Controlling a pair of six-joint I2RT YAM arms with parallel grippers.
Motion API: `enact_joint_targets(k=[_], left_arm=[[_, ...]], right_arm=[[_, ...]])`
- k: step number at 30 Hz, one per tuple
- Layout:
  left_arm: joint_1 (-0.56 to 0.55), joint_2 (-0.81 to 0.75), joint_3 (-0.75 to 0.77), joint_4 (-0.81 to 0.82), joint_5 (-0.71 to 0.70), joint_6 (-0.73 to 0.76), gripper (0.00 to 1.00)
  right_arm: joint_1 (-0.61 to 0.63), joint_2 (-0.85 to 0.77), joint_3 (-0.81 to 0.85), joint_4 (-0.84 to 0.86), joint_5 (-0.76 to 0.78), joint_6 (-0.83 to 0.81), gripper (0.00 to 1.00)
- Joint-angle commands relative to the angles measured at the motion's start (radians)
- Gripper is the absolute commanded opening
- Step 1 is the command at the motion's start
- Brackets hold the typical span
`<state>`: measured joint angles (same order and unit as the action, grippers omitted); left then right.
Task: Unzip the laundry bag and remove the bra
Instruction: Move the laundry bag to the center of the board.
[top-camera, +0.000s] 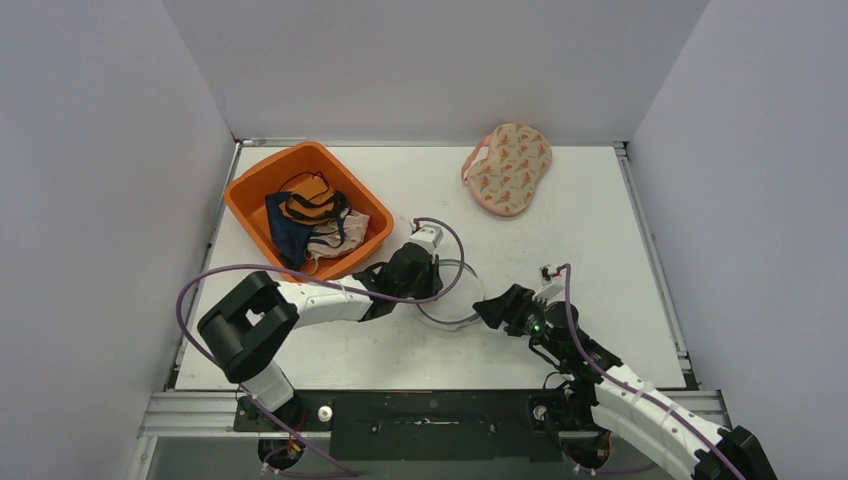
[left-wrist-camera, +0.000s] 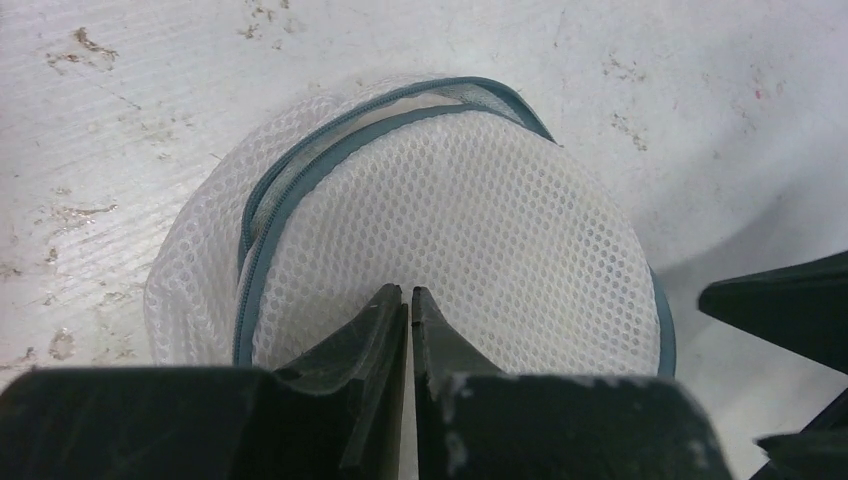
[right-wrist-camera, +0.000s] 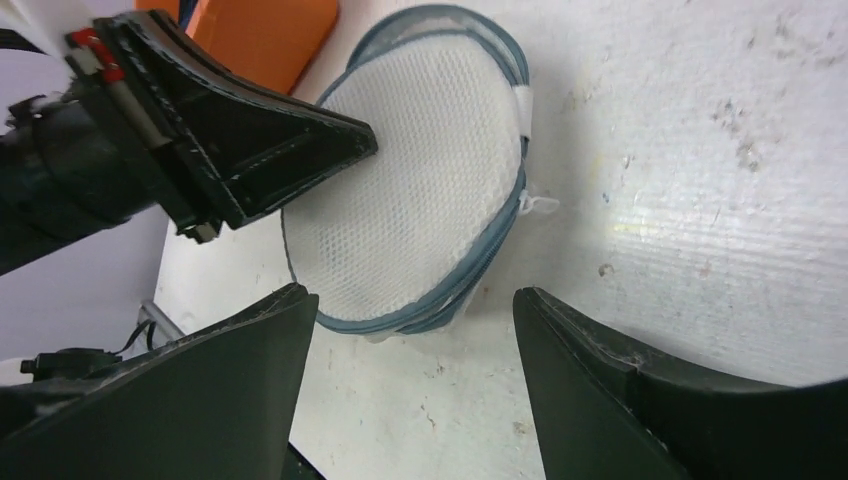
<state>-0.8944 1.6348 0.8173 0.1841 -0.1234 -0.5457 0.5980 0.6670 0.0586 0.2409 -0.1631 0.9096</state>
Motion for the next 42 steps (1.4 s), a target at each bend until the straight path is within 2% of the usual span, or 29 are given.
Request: enact_joint_targets(k=[1, 5, 10, 14, 21, 36, 39, 42], left_arm=[[0.008, 0.019, 0.055, 0.044, -0.039, 0.009, 0.06], [0.009, 0.028, 0.053, 0.062, -0.04, 0.009, 0.06], [0.008, 0.031, 0.027, 0.099, -0.037, -0.003, 0.05], [0.007, 0.025, 0.003, 0.12, -0.036, -0.013, 0.05], [0.006, 0.028, -0.039, 0.164, -0.031, -0.038, 0.05], [0.004, 0.004, -0.144, 0.245, -0.038, -0.08, 0.05], [0.003, -0.032, -0.155, 0.238, -0.044, -0.083, 0.05], [0.003, -0.076, -0.16, 0.219, -0.052, -0.083, 0.06]], right_arm=[[0.036, -0.106, 0.114, -0.212, 0.114, -0.1, 0.73], [0.074, -0.063, 0.154, -0.182, 0.129, -0.139, 0.65], [0.138, 0.146, 0.179, -0.001, 0.143, -0.159, 0.43], [0.184, 0.305, 0.198, 0.112, 0.16, -0.182, 0.35], [0.249, 0.48, 0.196, 0.194, 0.254, -0.224, 0.32], [0.368, 0.624, 0.138, 0.208, 0.433, -0.236, 0.32], [0.379, 0.612, 0.14, 0.204, 0.432, -0.226, 0.33], [0.389, 0.542, 0.166, 0.162, 0.439, -0.228, 0.37]])
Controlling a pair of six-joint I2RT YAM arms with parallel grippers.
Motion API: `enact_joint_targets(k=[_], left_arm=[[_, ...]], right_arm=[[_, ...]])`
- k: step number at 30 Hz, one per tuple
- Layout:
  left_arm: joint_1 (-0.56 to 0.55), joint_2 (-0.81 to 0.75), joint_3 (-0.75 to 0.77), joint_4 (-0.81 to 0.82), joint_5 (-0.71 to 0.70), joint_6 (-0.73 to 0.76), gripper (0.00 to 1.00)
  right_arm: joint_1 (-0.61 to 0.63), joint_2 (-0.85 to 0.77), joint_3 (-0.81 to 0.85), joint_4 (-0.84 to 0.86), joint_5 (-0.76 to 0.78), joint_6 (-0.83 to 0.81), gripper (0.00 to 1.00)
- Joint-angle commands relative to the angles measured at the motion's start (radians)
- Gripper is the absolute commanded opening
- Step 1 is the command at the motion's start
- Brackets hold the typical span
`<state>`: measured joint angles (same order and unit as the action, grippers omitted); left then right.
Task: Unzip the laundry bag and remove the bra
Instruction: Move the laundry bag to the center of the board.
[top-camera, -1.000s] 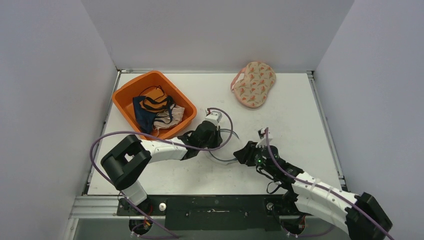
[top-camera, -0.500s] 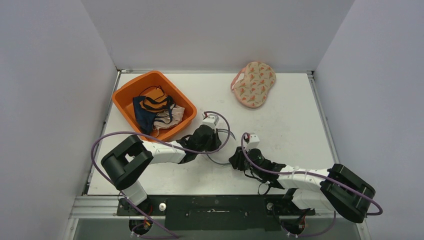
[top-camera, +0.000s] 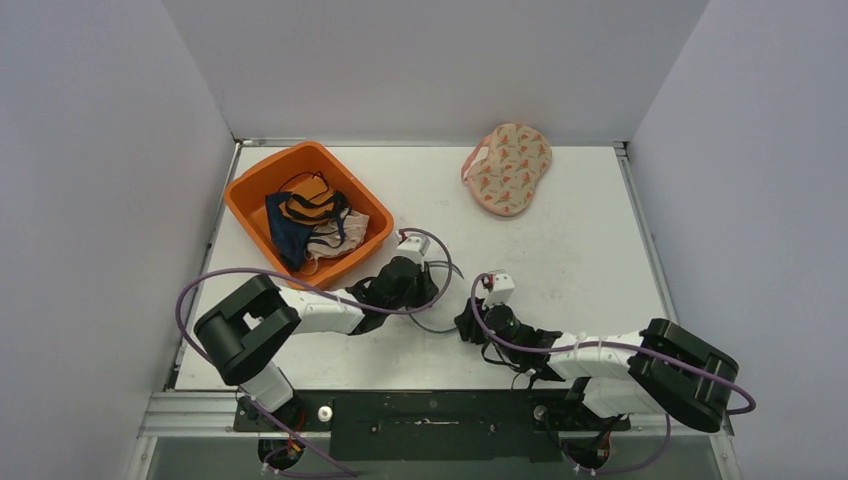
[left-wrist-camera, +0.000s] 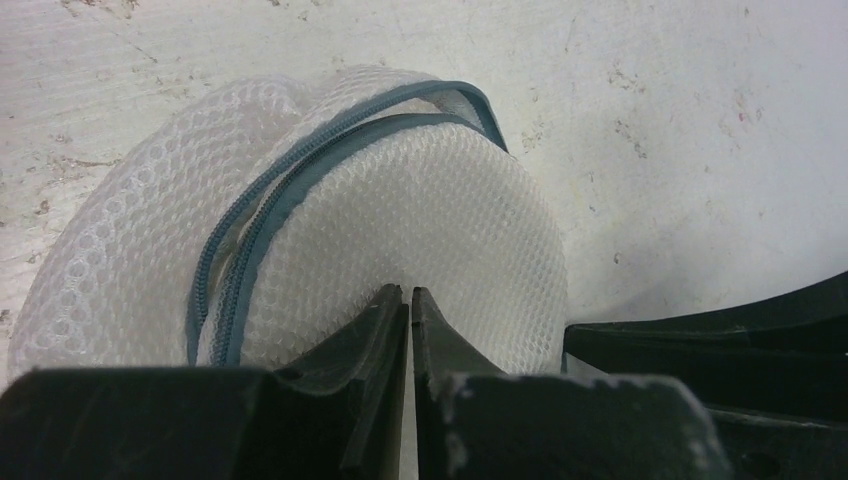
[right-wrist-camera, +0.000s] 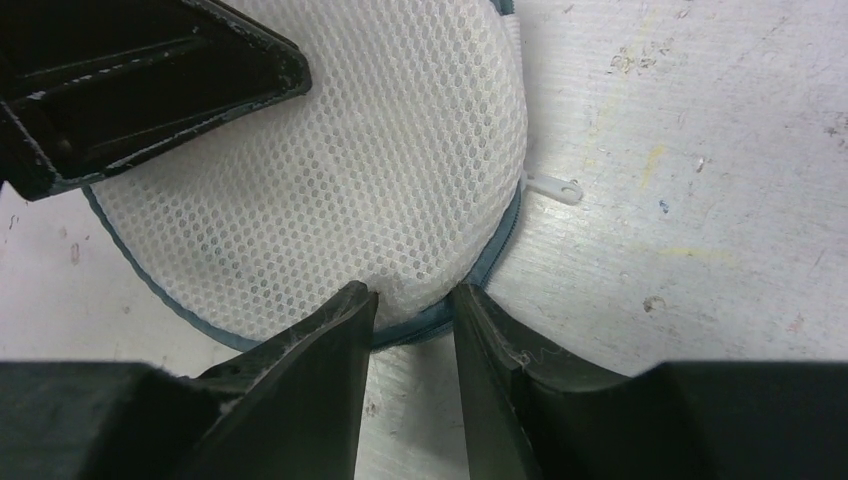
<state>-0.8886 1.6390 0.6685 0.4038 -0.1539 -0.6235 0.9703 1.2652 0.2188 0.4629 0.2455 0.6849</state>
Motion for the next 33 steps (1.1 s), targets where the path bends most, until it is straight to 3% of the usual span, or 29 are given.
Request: enact_joint_targets(k=[1, 6, 13, 27, 33], left_arm=[[-0.003, -0.093, -0.008, -0.012, -0.024, -0.005, 0.07], [-0.013, -0.172, -0.007, -0.061, -0.03, -0.005, 0.11], [-0.026, -0.278, -0.009, -0.138, -0.042, -0.008, 0.17], [-0.021, -0.17, -0.058, -0.216, -0.292, -0.062, 0.09], [-0.006, -0.1, -0.041, -0.22, -0.305, -0.089, 0.08]], right_arm=[[0.019, -0.082, 0.017, -0.081, 0.031, -0.005, 0.4], [0.025, -0.227, 0.07, -0.202, 0.046, 0.001, 0.59], [0.022, -0.393, 0.108, -0.325, 0.071, 0.039, 0.68], [-0.03, -0.333, 0.118, -0.242, 0.091, 0.09, 0.71], [-0.165, -0.284, 0.054, -0.141, -0.045, 0.143, 0.79]])
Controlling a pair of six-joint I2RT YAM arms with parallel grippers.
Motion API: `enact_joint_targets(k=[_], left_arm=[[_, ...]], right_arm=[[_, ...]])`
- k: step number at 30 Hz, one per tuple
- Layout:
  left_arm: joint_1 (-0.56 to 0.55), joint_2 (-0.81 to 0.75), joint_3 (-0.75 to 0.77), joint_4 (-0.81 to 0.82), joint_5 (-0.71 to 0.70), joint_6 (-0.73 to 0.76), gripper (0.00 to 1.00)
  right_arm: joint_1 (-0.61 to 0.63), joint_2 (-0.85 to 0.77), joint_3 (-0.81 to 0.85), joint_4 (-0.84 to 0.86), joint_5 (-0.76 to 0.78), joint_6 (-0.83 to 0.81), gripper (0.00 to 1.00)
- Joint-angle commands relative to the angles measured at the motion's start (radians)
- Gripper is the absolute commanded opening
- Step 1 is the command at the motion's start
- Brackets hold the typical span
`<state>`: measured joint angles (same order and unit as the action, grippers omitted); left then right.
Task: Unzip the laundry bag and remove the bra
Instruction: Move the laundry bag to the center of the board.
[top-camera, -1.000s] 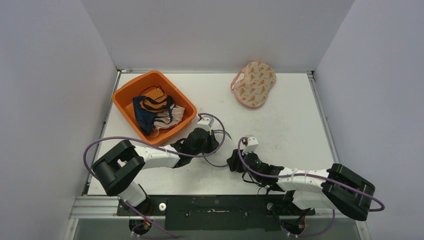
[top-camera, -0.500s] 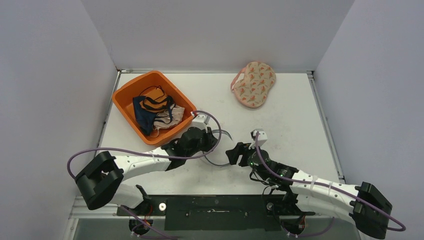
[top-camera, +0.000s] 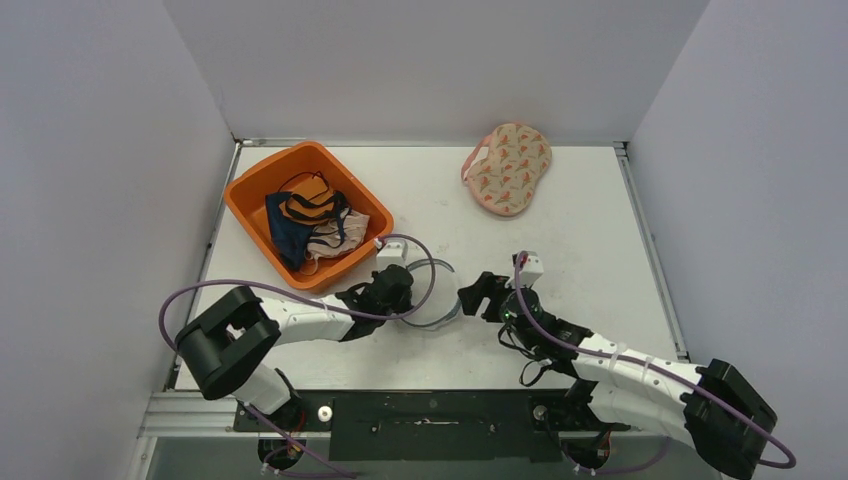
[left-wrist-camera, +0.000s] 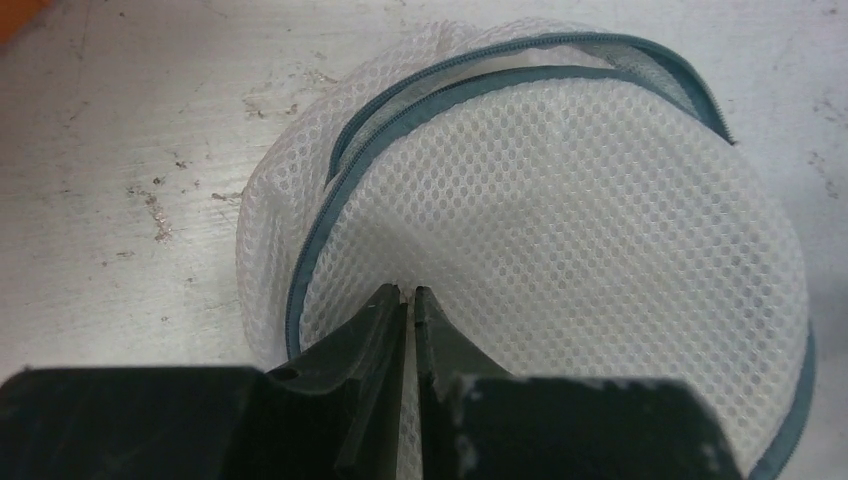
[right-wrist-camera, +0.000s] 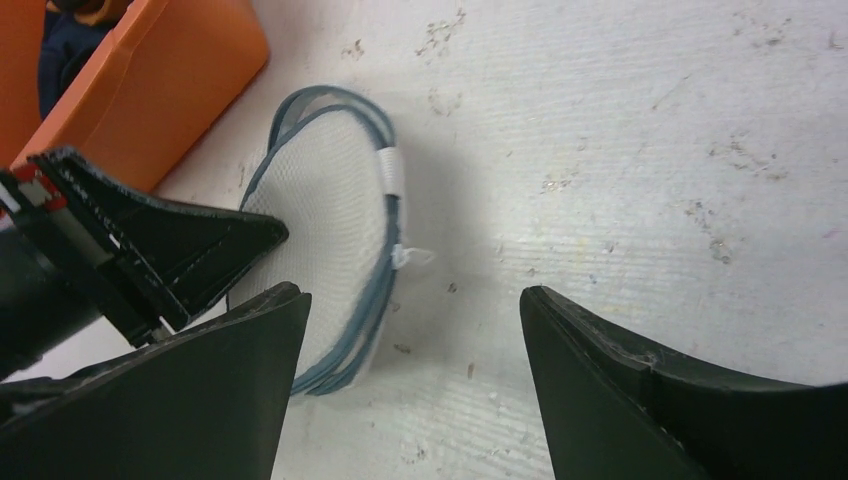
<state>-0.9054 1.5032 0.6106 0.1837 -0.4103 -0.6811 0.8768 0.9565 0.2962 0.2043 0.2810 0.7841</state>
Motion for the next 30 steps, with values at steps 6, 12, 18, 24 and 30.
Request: enact_joint_targets(k=[6, 12, 18, 24, 30], left_arm=[[0.009, 0.048, 0.003, 0.038, -0.035, -0.033, 0.07], [0.006, 0.045, -0.034, 0.081, -0.026, -0.043, 0.06], [0.006, 0.025, -0.078, 0.118, -0.022, -0.048, 0.06], [0.006, 0.021, -0.107, 0.141, -0.021, -0.053, 0.05], [0.005, -0.003, -0.124, 0.142, -0.014, -0.055, 0.05]], right_arm=[[-0.128, 0.158, -0.029, 0.284, -0.239, 0.065, 0.83], [-0.158, 0.354, -0.003, 0.448, -0.351, 0.143, 0.83], [-0.168, 0.512, -0.004, 0.616, -0.424, 0.242, 0.78], [-0.166, 0.658, -0.005, 0.785, -0.478, 0.317, 0.5], [-0.162, 0.691, -0.005, 0.789, -0.478, 0.302, 0.14]])
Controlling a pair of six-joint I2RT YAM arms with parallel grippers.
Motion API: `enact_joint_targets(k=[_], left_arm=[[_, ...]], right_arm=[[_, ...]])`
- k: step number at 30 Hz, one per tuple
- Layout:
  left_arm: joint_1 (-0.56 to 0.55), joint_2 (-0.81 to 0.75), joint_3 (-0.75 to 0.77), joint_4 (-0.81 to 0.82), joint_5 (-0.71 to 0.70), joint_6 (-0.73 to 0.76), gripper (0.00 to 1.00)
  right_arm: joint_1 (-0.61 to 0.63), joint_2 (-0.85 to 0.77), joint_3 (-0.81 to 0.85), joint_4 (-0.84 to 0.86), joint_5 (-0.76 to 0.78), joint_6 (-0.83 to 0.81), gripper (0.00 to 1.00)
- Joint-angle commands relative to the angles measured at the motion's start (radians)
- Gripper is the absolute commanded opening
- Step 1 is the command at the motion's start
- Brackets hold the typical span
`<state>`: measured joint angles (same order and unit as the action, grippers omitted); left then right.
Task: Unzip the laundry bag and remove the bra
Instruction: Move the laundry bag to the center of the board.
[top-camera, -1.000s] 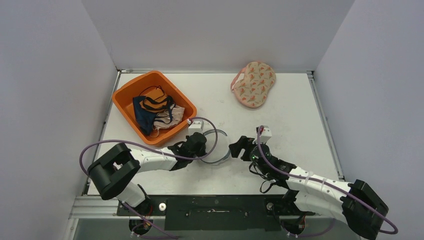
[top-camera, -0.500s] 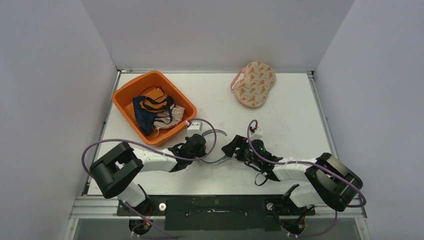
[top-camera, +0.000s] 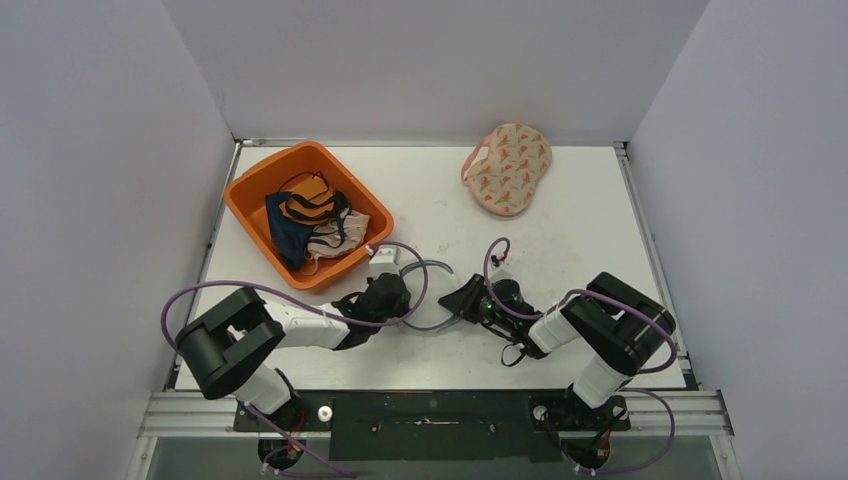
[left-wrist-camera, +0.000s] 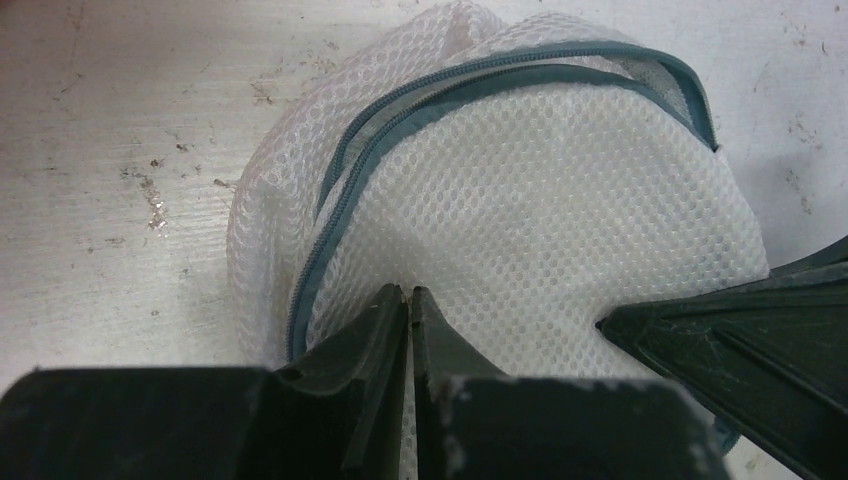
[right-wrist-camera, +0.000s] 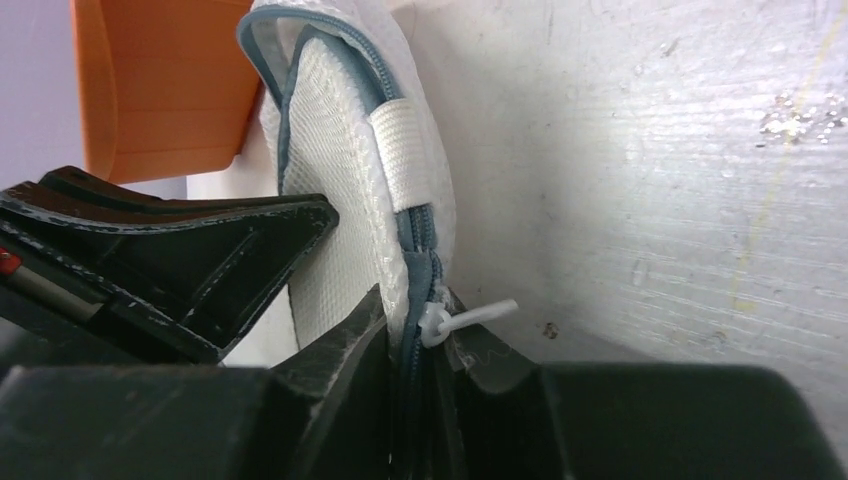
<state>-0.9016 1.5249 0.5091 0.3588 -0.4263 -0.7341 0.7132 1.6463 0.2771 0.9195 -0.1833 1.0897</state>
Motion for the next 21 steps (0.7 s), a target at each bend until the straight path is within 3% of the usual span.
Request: enact_joint_targets(k=[1, 8, 13, 21], left_arm=[[0.002, -0.038, -0.023, -0.04, 0.005, -0.003, 0.05], [-0.038, -0.255, 0.011, -0.231, 0.009, -0.039, 0.1], [-0.07, -0.486, 0.078, -0.531, -0.041, -0.118, 0.28], [-0.079, -0.859, 0.199, -0.897, -0.13, -0.174, 0.37]], right_arm=[[0.002, -0.006, 0.016, 0.061, -0.015, -0.017, 0.09], [0.024, -0.096, 0.016, -0.079, -0.035, -0.114, 0.05], [0.091, -0.173, 0.004, -0.151, -0.051, -0.141, 0.05], [0.272, -0.067, 0.074, -0.049, -0.034, -0.052, 0.05]])
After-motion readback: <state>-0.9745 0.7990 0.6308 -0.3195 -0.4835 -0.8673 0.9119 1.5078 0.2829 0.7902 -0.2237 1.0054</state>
